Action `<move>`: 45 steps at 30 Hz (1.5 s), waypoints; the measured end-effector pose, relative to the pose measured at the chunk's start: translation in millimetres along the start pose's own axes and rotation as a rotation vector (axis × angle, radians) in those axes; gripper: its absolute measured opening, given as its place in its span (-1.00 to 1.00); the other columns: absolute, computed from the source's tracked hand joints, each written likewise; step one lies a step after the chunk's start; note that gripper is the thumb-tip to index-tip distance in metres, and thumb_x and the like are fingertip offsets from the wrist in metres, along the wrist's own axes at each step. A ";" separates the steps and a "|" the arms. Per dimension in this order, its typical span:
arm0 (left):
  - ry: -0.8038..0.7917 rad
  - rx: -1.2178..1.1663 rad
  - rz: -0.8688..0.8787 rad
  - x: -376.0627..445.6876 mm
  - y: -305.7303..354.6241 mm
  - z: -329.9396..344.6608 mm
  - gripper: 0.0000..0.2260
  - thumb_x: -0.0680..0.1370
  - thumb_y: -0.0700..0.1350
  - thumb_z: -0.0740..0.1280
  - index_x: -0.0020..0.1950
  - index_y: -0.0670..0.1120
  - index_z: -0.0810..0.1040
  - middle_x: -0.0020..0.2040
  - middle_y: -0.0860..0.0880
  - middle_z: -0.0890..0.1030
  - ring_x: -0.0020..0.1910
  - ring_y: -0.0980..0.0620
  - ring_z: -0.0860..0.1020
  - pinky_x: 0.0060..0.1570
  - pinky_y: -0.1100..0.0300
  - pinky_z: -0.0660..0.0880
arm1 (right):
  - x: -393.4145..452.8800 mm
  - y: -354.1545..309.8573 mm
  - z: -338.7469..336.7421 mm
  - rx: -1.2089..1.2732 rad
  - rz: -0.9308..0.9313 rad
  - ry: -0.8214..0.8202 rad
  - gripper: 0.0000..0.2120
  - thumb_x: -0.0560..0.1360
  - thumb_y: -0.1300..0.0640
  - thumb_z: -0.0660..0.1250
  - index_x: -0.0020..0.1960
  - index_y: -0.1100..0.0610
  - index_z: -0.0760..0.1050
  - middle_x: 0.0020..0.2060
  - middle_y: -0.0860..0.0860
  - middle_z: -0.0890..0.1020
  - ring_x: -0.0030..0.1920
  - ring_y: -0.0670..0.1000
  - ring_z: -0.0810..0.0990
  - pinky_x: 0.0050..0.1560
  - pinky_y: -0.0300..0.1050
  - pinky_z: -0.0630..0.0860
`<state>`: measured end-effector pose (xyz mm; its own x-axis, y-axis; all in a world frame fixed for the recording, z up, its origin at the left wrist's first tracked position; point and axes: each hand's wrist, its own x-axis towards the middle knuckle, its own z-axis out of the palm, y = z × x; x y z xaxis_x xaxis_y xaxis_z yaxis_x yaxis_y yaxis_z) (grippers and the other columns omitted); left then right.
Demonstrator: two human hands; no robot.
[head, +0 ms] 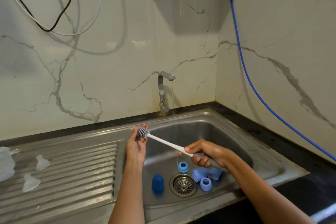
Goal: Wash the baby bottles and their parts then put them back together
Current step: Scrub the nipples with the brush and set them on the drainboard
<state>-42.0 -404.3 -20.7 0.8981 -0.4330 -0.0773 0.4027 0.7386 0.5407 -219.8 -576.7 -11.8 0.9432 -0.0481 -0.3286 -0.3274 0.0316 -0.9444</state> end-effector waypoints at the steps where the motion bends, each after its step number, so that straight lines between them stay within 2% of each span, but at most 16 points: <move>1: 0.015 0.020 0.011 -0.1 0.5 -0.8 -0.89 0.62 -0.17 0.20 0.10 -0.12 0.48 0.03 -0.16 0.61 0.05 -0.06 0.60 0.14 0.08 0.51 | 2.4 1.3 1.2 -0.022 -0.005 0.007 -0.74 0.58 0.13 0.21 0.15 0.13 0.62 -0.44 -0.03 0.32 -0.52 -0.15 0.17 -0.57 -0.36 0.15; 4: 0.166 0.108 0.069 1.5 0.2 -5.8 -0.87 0.59 -0.16 0.27 0.09 -0.17 0.50 -0.03 -0.15 0.60 -0.08 -0.03 0.61 -0.02 0.11 0.55 | 10.9 5.7 10.3 -0.277 -0.166 0.165 -0.79 0.55 0.11 0.31 0.13 0.12 0.63 -0.51 -0.05 0.42 -0.55 -0.15 0.29 -0.56 -0.34 0.24; 6: 0.230 0.110 0.088 2.8 0.9 -8.2 -0.84 0.57 -0.14 0.30 0.09 -0.20 0.49 -0.06 -0.14 0.60 -0.13 -0.01 0.61 -0.07 0.12 0.56 | 13.4 4.1 13.9 -0.595 -0.352 0.280 -0.78 0.53 0.12 0.36 0.15 0.11 0.61 -0.47 -0.11 0.52 -0.50 -0.17 0.42 -0.44 -0.34 0.38; 8: 0.236 0.105 0.080 3.3 0.8 -9.2 -0.82 0.58 -0.13 0.29 0.10 -0.21 0.48 -0.07 -0.13 0.59 -0.14 -0.01 0.60 -0.05 0.11 0.56 | 12.8 0.2 10.8 -0.937 -0.440 0.365 -0.71 0.52 0.11 0.37 0.24 0.07 0.57 -0.25 -0.14 0.64 -0.32 -0.20 0.53 -0.22 -0.31 0.49; 10: 0.209 0.120 0.069 1.4 -1.4 -6.7 -0.82 0.59 -0.13 0.27 0.11 -0.22 0.49 -0.05 -0.15 0.58 -0.11 -0.03 0.59 0.03 0.08 0.55 | 8.3 -0.7 3.0 -1.034 -0.440 0.410 -0.68 0.51 0.11 0.38 0.27 0.02 0.55 -0.08 -0.12 0.68 -0.20 -0.15 0.58 -0.09 -0.21 0.55; 14: 0.109 0.170 0.078 -2.6 -4.8 -0.2 -0.86 0.61 -0.14 0.23 0.12 -0.18 0.47 0.04 -0.18 0.59 0.09 -0.08 0.57 0.22 0.05 0.46 | 4.5 7.3 -11.9 -0.593 -0.421 0.283 -0.86 0.51 0.14 0.39 0.05 0.02 0.65 -0.48 -0.07 0.56 -0.47 -0.11 0.45 -0.41 -0.26 0.40; 19: 0.015 0.120 0.045 -3.1 -5.8 3.7 -0.88 0.62 -0.14 0.20 0.11 -0.15 0.44 0.00 -0.17 0.61 0.03 -0.03 0.59 0.19 0.05 0.45 | 1.6 6.3 -20.9 -0.339 -0.248 0.172 -0.80 0.50 0.04 0.37 0.09 0.05 0.66 -0.52 0.03 0.46 -0.49 -0.01 0.28 -0.55 -0.24 0.22; 22: 0.012 0.092 0.026 -2.1 -6.3 2.9 -0.88 0.62 -0.15 0.21 0.10 -0.17 0.44 -0.01 -0.17 0.60 0.02 -0.04 0.58 0.12 0.01 0.49 | -2.5 5.4 -23.7 -0.337 -0.206 0.149 -0.79 0.50 0.01 0.36 0.07 0.04 0.67 -0.50 0.05 0.47 -0.51 -0.03 0.28 -0.57 -0.28 0.23; 25: 0.080 0.162 0.044 -0.9 -9.1 1.6 -0.87 0.59 -0.16 0.25 0.09 -0.18 0.48 -0.03 -0.14 0.59 -0.02 -0.04 0.59 0.12 0.04 0.51 | -2.8 6.8 -23.0 -0.439 -0.286 0.221 -0.83 0.51 0.05 0.38 0.04 0.06 0.67 -0.49 0.08 0.50 -0.54 -0.05 0.33 -0.53 -0.25 0.29; 27: 0.152 0.238 0.087 -1.0 -11.5 0.3 -0.94 0.59 -0.17 0.27 -0.01 -0.15 0.50 -0.07 -0.11 0.59 -0.07 -0.01 0.59 0.08 0.11 0.53 | -3.9 6.9 -22.1 -0.585 -0.370 0.297 -0.85 0.49 0.11 0.42 0.03 0.09 0.68 -0.45 0.01 0.58 -0.47 -0.01 0.45 -0.41 -0.23 0.43; 29: 0.224 0.256 0.150 0.6 -9.2 -3.8 -0.92 0.59 -0.18 0.26 -0.08 -0.14 0.50 -0.12 -0.08 0.58 -0.14 0.04 0.58 -0.03 0.18 0.56 | -6.2 7.6 -28.4 -0.701 -0.390 0.375 -0.93 0.45 0.15 0.45 -0.12 -0.01 0.68 -0.29 -0.11 0.69 -0.26 0.02 0.63 -0.17 -0.09 0.59; 31: 0.254 0.297 0.202 3.0 -3.5 -9.0 -0.89 0.62 -0.15 0.23 -0.09 -0.12 0.48 -0.13 -0.06 0.55 -0.15 0.05 0.57 -0.01 0.16 0.55 | -8.5 10.6 -34.6 -0.742 -0.380 0.468 -0.88 0.43 0.14 0.46 -0.14 -0.10 0.66 -0.27 -0.15 0.69 -0.16 0.00 0.67 -0.03 -0.02 0.59; 34: 0.194 0.453 0.173 3.9 -7.0 -8.7 -0.87 0.64 -0.17 0.17 -0.08 -0.08 0.45 -0.15 -0.06 0.50 -0.18 0.05 0.52 -0.04 0.13 0.52 | -4.6 14.5 -31.7 -0.657 -0.432 0.550 -0.84 0.49 0.12 0.42 0.06 0.01 0.65 -0.41 0.01 0.62 -0.36 -0.05 0.55 -0.24 -0.07 0.54; 36: 0.142 0.561 0.157 2.6 -17.5 -5.8 -0.90 0.64 -0.20 0.17 -0.01 -0.15 0.46 -0.17 -0.08 0.50 -0.21 0.05 0.51 -0.15 0.18 0.50 | -1.2 15.9 -26.5 -0.561 -0.451 0.518 -0.76 0.50 0.13 0.40 0.17 0.08 0.62 -0.46 0.02 0.58 -0.39 -0.03 0.50 -0.38 -0.17 0.46; 38: 0.116 0.615 0.186 1.7 -22.5 -4.1 -0.88 0.62 -0.23 0.20 0.13 -0.21 0.46 -0.15 -0.09 0.54 -0.21 0.03 0.53 -0.19 0.20 0.49 | 1.4 16.5 -23.2 -0.529 -0.454 0.489 -0.75 0.52 0.14 0.38 0.20 0.09 0.60 -0.46 0.01 0.56 -0.39 0.01 0.48 -0.39 -0.17 0.43; 45: 0.175 0.518 0.283 0.9 -17.2 -5.0 -0.72 0.52 -0.33 0.33 0.22 -0.36 0.49 0.02 -0.25 0.60 -0.05 -0.08 0.59 0.04 0.14 0.55 | 5.0 13.2 -3.8 -0.527 -0.487 0.419 -0.74 0.54 0.15 0.35 0.23 0.09 0.56 -0.50 -0.05 0.54 -0.53 -0.19 0.44 -0.46 -0.35 0.37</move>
<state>-47.3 -414.8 -34.3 0.9910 -0.1331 0.0160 0.0454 0.4460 0.8939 -219.6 -580.3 -26.0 0.9212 -0.3071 0.2390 0.0304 -0.5554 -0.8310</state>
